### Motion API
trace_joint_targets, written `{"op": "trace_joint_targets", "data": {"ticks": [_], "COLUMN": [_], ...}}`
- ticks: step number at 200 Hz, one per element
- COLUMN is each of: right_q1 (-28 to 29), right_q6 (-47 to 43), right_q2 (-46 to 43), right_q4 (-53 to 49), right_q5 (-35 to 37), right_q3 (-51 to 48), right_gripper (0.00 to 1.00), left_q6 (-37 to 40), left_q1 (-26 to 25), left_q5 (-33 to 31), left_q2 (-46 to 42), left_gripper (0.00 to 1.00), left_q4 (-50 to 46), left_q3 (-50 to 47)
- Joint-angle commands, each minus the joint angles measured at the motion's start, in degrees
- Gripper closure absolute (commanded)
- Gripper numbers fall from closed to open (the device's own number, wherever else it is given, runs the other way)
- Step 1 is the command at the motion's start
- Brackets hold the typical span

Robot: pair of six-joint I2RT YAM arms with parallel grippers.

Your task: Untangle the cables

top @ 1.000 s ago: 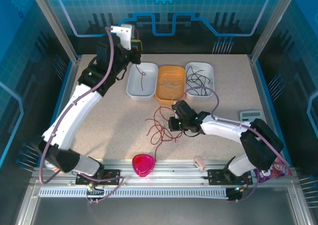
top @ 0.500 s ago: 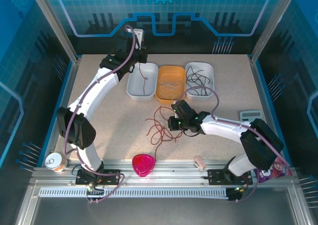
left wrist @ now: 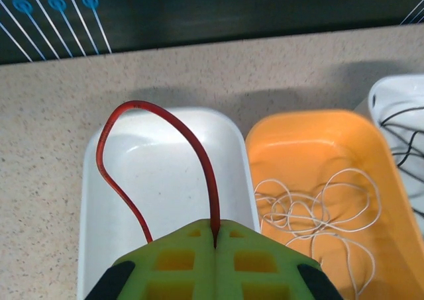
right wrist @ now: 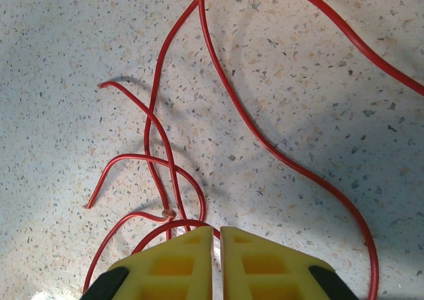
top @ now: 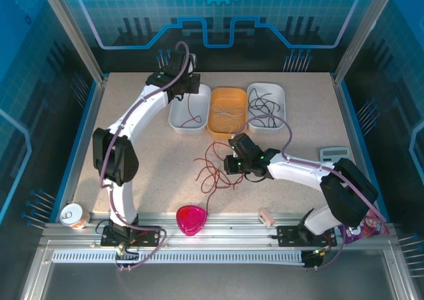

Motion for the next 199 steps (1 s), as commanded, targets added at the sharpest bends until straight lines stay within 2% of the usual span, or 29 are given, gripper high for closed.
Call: {"op": "trace_joint_targets", "data": {"ticks": [1, 62, 79, 126, 171, 199], "right_q1": [-0.6, -0.6, -0.5, -0.5, -0.6, -0.6], "right_q6": [0.4, 0.5, 0.6, 0.6, 0.2, 0.2], "right_q2": [0.0, -0.6, -0.4, 0.0, -0.2, -0.5], "right_q4": [0.1, 0.2, 0.3, 0.2, 0.0, -0.1], "right_q5": [-0.6, -0.3, -0.2, -0.5, -0.2, 0.3], "right_q3": [0.6, 0.0, 0.2, 0.7, 1.1, 1.1], "right_gripper": [0.88, 0.87, 0.87, 0.87, 0.87, 0.87], "left_q6": [-1.2, 6.1, 7.5, 8.2, 5.6, 2.6], "left_q1": [0.5, 0.5, 0.6, 0.7, 0.6, 0.2], "left_q5": [1.9, 0.4, 0.2, 0.3, 0.9, 2.9], "left_q2": [3.6, 14.8, 16.8, 19.1, 13.5, 6.0], "left_gripper": [1.00, 1.00, 0.91, 0.54, 0.36, 0.25], "left_q4": [-3.0, -10.1, -10.8, -13.0, -13.9, -13.2], "left_q3": [2.6, 11.8, 13.3, 16.5, 14.6, 8.4]}}
